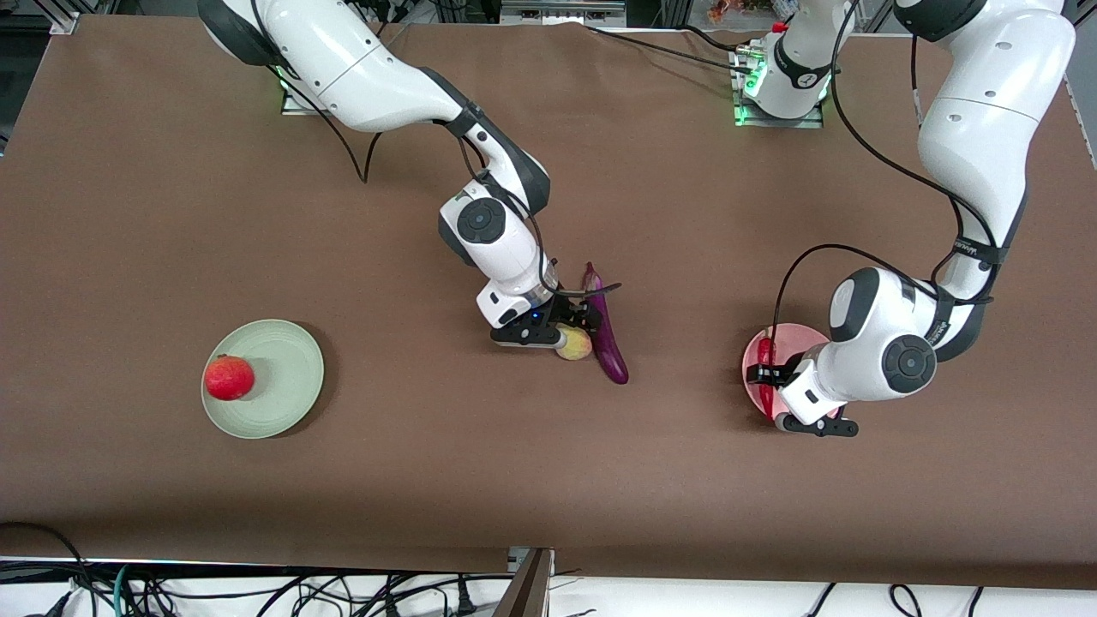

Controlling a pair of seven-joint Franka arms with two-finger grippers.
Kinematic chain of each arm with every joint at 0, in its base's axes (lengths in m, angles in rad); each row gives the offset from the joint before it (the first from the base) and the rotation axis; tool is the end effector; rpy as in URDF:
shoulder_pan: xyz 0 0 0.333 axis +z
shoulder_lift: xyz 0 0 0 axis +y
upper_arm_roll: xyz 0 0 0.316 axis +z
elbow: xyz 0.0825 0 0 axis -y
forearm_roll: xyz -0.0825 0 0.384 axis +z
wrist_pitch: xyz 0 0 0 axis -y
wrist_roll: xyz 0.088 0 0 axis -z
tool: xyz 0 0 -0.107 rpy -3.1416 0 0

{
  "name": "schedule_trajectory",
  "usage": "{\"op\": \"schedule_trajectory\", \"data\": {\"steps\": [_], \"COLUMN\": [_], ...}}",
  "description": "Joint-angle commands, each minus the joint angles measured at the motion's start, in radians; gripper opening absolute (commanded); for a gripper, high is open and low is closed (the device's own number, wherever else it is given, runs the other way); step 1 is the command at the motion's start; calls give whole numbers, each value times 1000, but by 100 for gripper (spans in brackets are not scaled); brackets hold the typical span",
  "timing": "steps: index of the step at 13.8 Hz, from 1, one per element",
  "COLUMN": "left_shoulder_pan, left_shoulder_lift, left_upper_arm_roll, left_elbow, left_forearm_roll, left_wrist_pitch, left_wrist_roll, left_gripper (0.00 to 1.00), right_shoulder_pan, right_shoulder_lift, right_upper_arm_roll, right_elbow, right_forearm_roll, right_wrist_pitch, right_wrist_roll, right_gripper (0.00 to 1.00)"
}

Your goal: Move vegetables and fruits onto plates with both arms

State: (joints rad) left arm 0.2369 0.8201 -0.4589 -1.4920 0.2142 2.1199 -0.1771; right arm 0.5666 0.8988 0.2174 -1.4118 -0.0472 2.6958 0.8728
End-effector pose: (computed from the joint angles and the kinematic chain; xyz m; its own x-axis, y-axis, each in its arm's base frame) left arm 0.6953 -0.0934 0.2104 0.9895 -0.0651 -0.1293 -0.0468 -0.9890 0.1404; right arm 0.5661 0.5092 0.2120 0.9705 -0.1915 0.1464 -0.1230 -0.9156 -0.3828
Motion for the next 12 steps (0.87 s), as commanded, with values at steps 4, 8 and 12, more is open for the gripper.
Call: {"op": "schedule_trajectory", "data": {"steps": [4,8,12], "left_shoulder_pan": [-17,-91,-148], "left_shoulder_lift": [-32,-33,-27], "left_upper_arm_roll": [-86,-109,-109], "left_elbow": [6,4,6], "left_forearm_roll": [-50,-49,-49], "left_wrist_pitch": [-44,-44,-37], "left_wrist_roll": [-140,-349,-450], "left_gripper": [100,100,100], "right_shoulder_pan": [61,62,62], "right_shoulder_lift": [28,55,57], "right_upper_arm_roll": [-64,-69,-69], "right_elbow": [8,8,7], "right_forearm_roll": [-14,-20,-19], "right_wrist_pitch": [44,107,108], "right_wrist_roll": [5,3,5], "right_gripper": [99,99,58]}}
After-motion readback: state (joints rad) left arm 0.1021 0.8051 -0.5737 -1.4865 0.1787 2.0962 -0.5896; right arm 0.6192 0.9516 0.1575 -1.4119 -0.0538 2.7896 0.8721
